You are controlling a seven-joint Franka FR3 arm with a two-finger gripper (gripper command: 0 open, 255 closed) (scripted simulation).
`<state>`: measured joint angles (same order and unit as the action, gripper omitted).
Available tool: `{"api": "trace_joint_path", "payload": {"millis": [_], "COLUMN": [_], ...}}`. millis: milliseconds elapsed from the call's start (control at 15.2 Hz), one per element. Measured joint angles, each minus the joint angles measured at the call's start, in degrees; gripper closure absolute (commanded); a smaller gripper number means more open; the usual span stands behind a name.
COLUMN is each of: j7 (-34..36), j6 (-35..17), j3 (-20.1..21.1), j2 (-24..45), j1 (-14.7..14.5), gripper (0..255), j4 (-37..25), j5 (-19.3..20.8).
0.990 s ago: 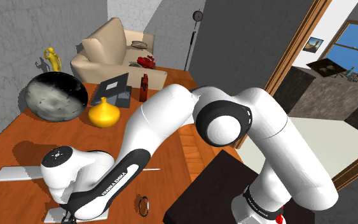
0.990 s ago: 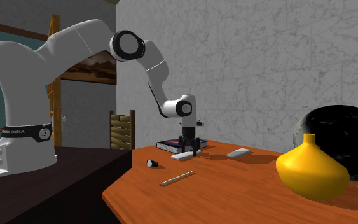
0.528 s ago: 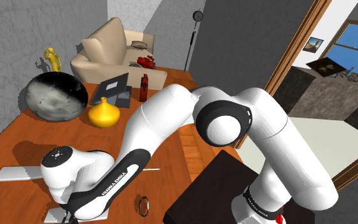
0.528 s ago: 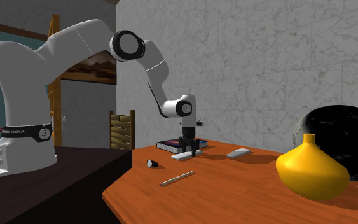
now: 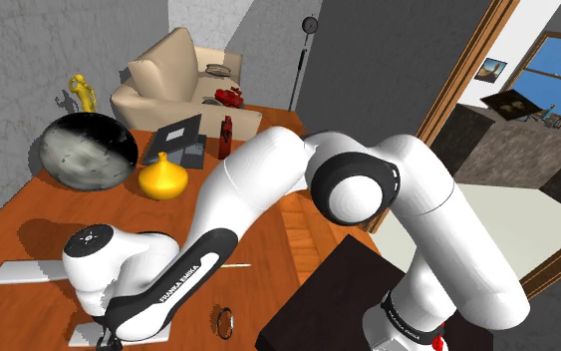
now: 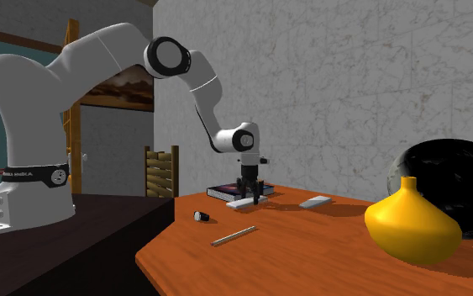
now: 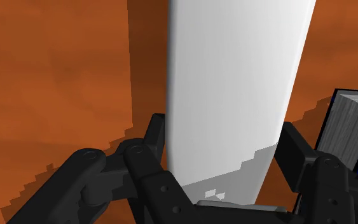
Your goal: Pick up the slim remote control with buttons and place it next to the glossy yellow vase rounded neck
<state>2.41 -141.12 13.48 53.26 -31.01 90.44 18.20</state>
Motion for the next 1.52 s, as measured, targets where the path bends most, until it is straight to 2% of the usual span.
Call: {"api": "trace_joint_path", "payload": {"millis": [1518], "j7": [-1.7], "j6": [9.3], "j3": [3.3], "j2": [-13.3], "j1": [2.4], "gripper": [255], "j4": [4.0], "j5": [-3.1]}}
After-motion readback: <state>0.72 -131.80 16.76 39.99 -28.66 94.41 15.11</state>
